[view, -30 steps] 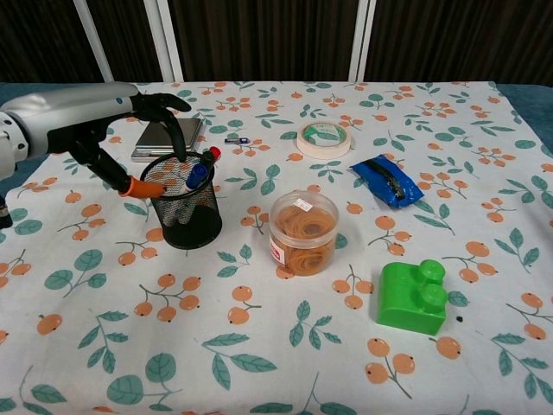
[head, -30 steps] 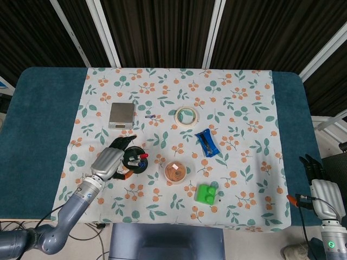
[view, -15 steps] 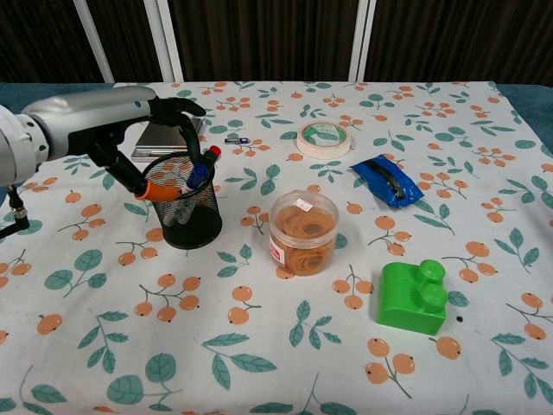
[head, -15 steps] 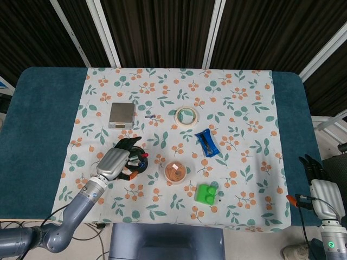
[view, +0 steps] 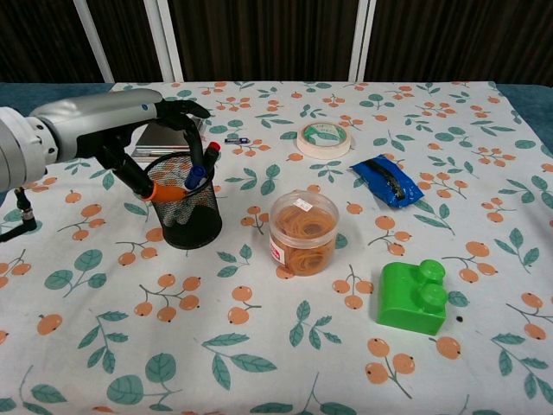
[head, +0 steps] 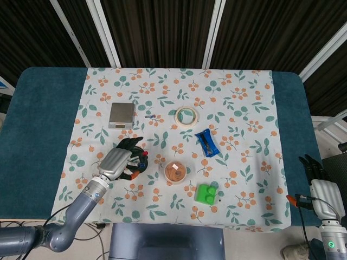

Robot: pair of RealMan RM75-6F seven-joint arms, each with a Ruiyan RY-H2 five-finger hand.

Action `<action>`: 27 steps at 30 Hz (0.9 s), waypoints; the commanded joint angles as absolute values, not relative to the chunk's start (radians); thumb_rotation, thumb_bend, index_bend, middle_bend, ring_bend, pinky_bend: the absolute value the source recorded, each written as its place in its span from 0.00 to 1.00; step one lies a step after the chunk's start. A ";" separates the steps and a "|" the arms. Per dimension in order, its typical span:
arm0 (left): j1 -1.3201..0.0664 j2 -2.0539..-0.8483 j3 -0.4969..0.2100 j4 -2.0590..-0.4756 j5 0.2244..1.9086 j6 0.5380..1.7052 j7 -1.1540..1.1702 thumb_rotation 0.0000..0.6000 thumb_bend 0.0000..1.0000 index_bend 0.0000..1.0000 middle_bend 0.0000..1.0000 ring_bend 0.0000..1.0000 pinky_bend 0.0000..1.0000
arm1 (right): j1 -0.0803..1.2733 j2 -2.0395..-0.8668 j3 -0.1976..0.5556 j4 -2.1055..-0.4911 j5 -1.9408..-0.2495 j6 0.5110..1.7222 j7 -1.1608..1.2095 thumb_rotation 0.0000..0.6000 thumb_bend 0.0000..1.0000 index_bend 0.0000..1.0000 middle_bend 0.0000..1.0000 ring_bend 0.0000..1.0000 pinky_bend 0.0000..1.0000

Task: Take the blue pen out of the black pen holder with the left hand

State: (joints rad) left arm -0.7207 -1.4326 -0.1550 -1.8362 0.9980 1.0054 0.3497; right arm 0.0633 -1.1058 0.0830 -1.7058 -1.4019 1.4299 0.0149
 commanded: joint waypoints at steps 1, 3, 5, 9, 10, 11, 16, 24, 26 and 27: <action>-0.723 -1.434 -0.154 -1.836 0.995 1.006 0.351 1.00 0.32 0.48 0.01 0.00 0.00 | 0.063 -1.106 0.083 -1.706 -1.402 1.430 0.015 1.00 0.13 0.07 0.00 0.04 0.17; -0.723 -1.433 -0.151 -1.836 0.994 1.007 0.352 1.00 0.32 0.48 0.01 0.00 0.00 | 0.063 -1.106 0.083 -1.706 -1.402 1.430 0.014 1.00 0.13 0.07 0.00 0.04 0.17; -0.724 -1.432 -0.149 -1.835 0.991 1.009 0.355 1.00 0.32 0.49 0.01 0.00 0.00 | 0.064 -1.106 0.083 -1.706 -1.401 1.429 0.015 1.00 0.13 0.07 0.00 0.04 0.17; -0.729 -1.431 -0.152 -1.834 0.974 1.008 0.358 1.00 0.32 0.49 0.01 0.00 0.00 | 0.064 -1.105 0.083 -1.707 -1.400 1.427 0.015 1.00 0.13 0.07 0.00 0.04 0.17; -0.730 -1.430 -0.153 -1.834 0.972 1.009 0.359 1.00 0.32 0.49 0.01 0.00 0.00 | 0.064 -1.105 0.083 -1.707 -1.400 1.427 0.015 1.00 0.13 0.07 0.00 0.04 0.17; -0.731 -1.429 -0.153 -1.835 0.970 1.008 0.359 1.00 0.32 0.49 0.01 0.00 0.00 | 0.064 -1.105 0.083 -1.708 -1.400 1.427 0.015 1.00 0.13 0.07 0.00 0.04 0.17; -0.732 -1.423 -0.150 -1.841 0.969 1.010 0.358 1.00 0.32 0.50 0.01 0.00 0.00 | 0.064 -1.104 0.082 -1.709 -1.398 1.425 0.015 1.00 0.13 0.07 0.00 0.04 0.17; -0.735 -1.423 -0.149 -1.843 0.963 1.016 0.361 1.00 0.32 0.50 0.01 0.00 0.00 | 0.064 -1.102 0.083 -1.713 -1.394 1.421 0.018 1.00 0.13 0.07 0.00 0.04 0.17; -0.737 -1.423 -0.148 -1.843 0.960 1.015 0.363 1.00 0.32 0.50 0.01 0.00 0.00 | 0.064 -1.102 0.083 -1.713 -1.394 1.421 0.018 1.00 0.13 0.07 0.00 0.04 0.17; -0.737 -1.423 -0.146 -1.843 0.957 1.014 0.364 1.00 0.32 0.50 0.01 0.00 0.00 | 0.064 -1.102 0.083 -1.713 -1.393 1.420 0.018 1.00 0.13 0.07 0.00 0.04 0.17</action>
